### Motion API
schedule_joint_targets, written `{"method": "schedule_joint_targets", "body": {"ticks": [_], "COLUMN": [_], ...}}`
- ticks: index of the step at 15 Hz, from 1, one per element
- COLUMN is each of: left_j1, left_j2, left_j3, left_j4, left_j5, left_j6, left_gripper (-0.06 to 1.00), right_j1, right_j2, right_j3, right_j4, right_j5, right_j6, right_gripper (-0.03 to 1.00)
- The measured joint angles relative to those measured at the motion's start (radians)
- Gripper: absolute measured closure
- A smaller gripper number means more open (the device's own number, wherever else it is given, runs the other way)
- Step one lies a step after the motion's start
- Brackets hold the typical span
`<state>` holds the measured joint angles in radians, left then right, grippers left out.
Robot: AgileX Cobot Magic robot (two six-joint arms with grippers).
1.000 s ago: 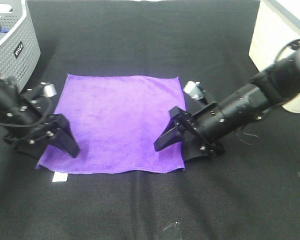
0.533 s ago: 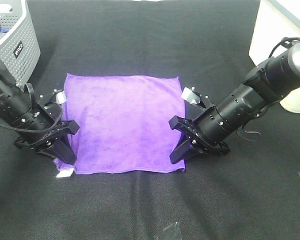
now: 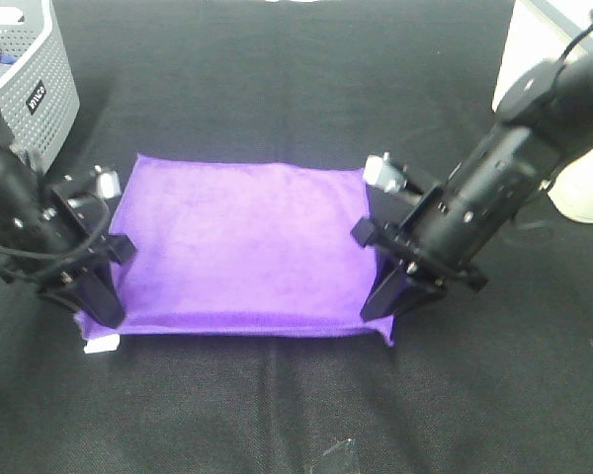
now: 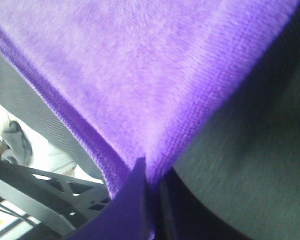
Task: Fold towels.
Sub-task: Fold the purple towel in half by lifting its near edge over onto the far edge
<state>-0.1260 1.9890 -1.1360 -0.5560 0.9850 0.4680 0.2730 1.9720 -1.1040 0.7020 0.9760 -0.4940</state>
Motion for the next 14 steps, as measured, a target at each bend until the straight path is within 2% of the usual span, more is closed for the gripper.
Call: {"method": "schedule_joint_targets", "body": {"ticks": [2,4,11,14], "left_j1": [0.011,0.025,0.027,0.027], "left_j2": [-0.035,-0.039,0.152,0.234], "left_j3": [-0.004,-0.049,-0.369,-0.497], "left_j4": [0.007,0.005,-0.026,-0.073], "left_j5": [0.012,0.001,-0.117,-0.189], "left_j6": [-0.024,-0.042,-0.083,-0.086], "left_gripper": [0.94,0.94,0.94,0.94], "right_j1": [0.000,0.000,0.000,-0.005], "right_j2": [-0.031,-0.020,0.287,0.388], "right_j3": [-0.024,-0.113,-0.691,-0.846], "right_j4": [-0.006,-0.030,-0.185,-0.266], "right_j5": [0.012,-0.003,0.011,0.000], "right_j6": [0.020,0.040,0.162,0.223], "right_gripper": [0.96,0.96,0.96,0.96]}}
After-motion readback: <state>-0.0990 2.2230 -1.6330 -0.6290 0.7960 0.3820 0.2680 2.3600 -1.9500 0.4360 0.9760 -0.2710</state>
